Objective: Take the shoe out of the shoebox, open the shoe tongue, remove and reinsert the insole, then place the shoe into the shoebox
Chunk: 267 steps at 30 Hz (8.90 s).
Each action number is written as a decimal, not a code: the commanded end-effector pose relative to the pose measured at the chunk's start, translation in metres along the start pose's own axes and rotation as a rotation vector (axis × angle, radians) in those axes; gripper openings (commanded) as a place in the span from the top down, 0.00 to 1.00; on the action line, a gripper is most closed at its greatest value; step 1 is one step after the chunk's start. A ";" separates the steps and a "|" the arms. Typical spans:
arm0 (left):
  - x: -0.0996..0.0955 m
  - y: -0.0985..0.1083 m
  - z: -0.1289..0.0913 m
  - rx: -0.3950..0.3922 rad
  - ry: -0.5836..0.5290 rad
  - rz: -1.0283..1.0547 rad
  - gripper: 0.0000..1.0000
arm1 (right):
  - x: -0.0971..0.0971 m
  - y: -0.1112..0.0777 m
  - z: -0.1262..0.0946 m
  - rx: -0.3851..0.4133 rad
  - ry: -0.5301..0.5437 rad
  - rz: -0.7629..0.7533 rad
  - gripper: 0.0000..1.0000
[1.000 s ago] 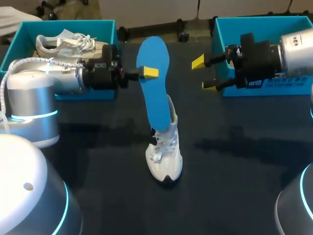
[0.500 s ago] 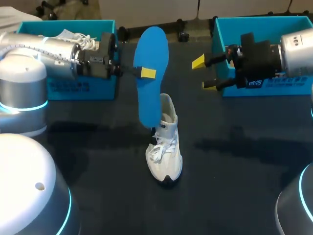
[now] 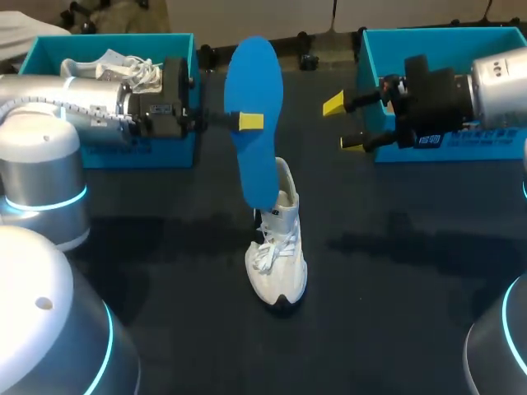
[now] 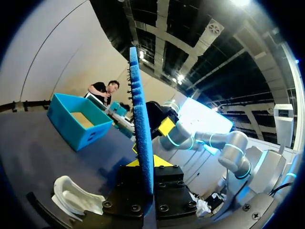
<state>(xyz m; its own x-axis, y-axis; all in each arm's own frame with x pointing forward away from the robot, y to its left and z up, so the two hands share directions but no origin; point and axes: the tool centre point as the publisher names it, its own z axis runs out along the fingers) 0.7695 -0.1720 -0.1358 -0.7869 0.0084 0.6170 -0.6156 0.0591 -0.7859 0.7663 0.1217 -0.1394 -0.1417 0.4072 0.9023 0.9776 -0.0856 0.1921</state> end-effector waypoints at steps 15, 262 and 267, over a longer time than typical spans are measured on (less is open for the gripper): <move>-0.001 -0.003 -0.002 0.026 -0.005 0.117 1.00 | 0.000 0.000 0.002 -0.002 -0.001 0.001 0.00; -0.095 0.011 -0.087 -0.309 0.215 1.947 0.00 | 0.043 0.040 0.088 -0.067 0.117 -0.622 1.00; -0.099 0.020 -0.083 -0.368 0.216 1.931 0.00 | 0.045 0.039 0.088 -0.064 0.139 -0.657 1.00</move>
<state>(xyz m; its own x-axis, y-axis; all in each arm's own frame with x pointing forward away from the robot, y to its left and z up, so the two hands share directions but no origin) 0.8412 -0.0849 -0.2104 -0.2458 0.3950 -0.8852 0.9614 -0.0168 -0.2745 0.8100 0.2144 -0.1232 -0.7248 0.2788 0.6300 0.6724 0.0871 0.7351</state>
